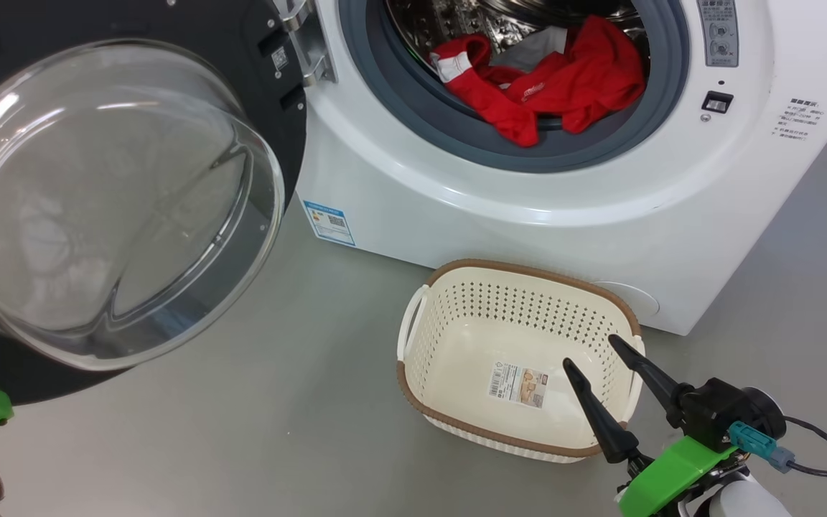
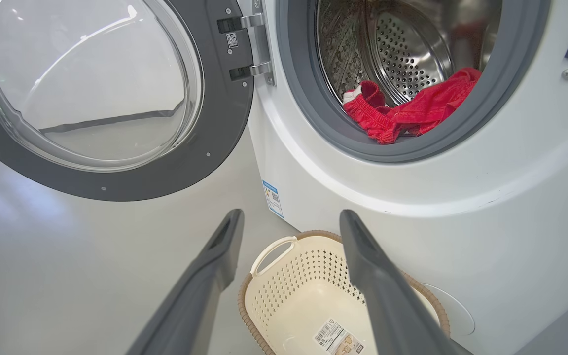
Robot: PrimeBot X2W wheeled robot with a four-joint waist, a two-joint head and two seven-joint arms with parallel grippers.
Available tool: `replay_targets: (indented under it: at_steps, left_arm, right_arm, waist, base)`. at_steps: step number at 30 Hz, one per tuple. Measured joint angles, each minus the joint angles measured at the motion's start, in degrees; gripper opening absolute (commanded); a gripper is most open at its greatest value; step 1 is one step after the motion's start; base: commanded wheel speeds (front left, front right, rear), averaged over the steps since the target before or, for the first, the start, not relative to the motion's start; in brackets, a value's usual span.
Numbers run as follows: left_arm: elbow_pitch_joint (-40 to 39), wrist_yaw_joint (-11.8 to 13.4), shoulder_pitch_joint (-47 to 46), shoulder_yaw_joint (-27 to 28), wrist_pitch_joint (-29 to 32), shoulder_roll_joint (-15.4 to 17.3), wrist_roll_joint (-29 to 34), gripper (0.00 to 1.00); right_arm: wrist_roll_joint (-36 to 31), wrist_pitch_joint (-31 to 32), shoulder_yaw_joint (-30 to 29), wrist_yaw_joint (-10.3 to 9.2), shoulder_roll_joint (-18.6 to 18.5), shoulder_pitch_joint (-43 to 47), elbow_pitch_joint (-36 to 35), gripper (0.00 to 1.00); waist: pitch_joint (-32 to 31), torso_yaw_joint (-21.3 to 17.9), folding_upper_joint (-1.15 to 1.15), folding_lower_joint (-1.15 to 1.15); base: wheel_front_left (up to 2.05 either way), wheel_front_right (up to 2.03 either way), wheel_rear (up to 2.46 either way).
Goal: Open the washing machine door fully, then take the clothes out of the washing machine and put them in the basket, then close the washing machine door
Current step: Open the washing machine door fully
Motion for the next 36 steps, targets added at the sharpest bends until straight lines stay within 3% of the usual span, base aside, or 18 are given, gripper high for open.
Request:
replay_targets:
  at_steps: [6,11,14,16,18,36]
  left_arm:
    - [-0.5,-2.0,0.5,1.7,0.0,-0.9,0.7,0.0]
    - [-4.0,-3.5,3.3,2.7,0.0,-3.8,1.6,0.04]
    - [-5.6,-4.0,4.8,3.0,0.0,-5.3,2.2,0.6]
    - [-6.9,-4.6,6.0,3.1,0.0,-6.0,2.6,0.84]
    - [-8.1,-5.1,7.2,3.2,0.0,-6.4,3.3,1.0]
    - [-23.0,-8.3,22.3,0.3,0.0,-11.8,5.1,1.0]
  right_arm:
    - [0.0,0.0,-0.2,0.0,0.4,0.0,0.0,1.0]
    - [0.0,0.0,-0.8,0.0,0.9,0.2,0.2,1.0]
    - [0.0,0.0,-1.2,0.0,1.4,0.2,0.2,1.0]
    - [0.1,0.0,-1.3,0.0,1.5,0.2,0.2,1.0]
    - [0.1,0.0,-1.4,0.0,1.5,0.3,0.2,1.0]
    - [0.1,0.0,-2.7,0.0,2.1,1.6,-0.2,1.0]
  waist:
    - [-0.8,0.3,0.0,0.0]
    - [-2.1,0.7,0.0,0.0]
    - [-2.9,0.9,0.0,0.0]
    - [-3.4,0.9,0.0,0.0]
    - [-3.9,0.8,0.0,0.0]
    - [-6.4,-2.4,0.0,0.0]
  base:
    - [0.0,0.0,0.0]
    - [0.0,0.0,0.0]
    - [0.0,0.0,0.0]
    - [0.0,0.0,0.0]
    - [0.0,0.0,0.0]
    - [0.0,0.0,0.0]
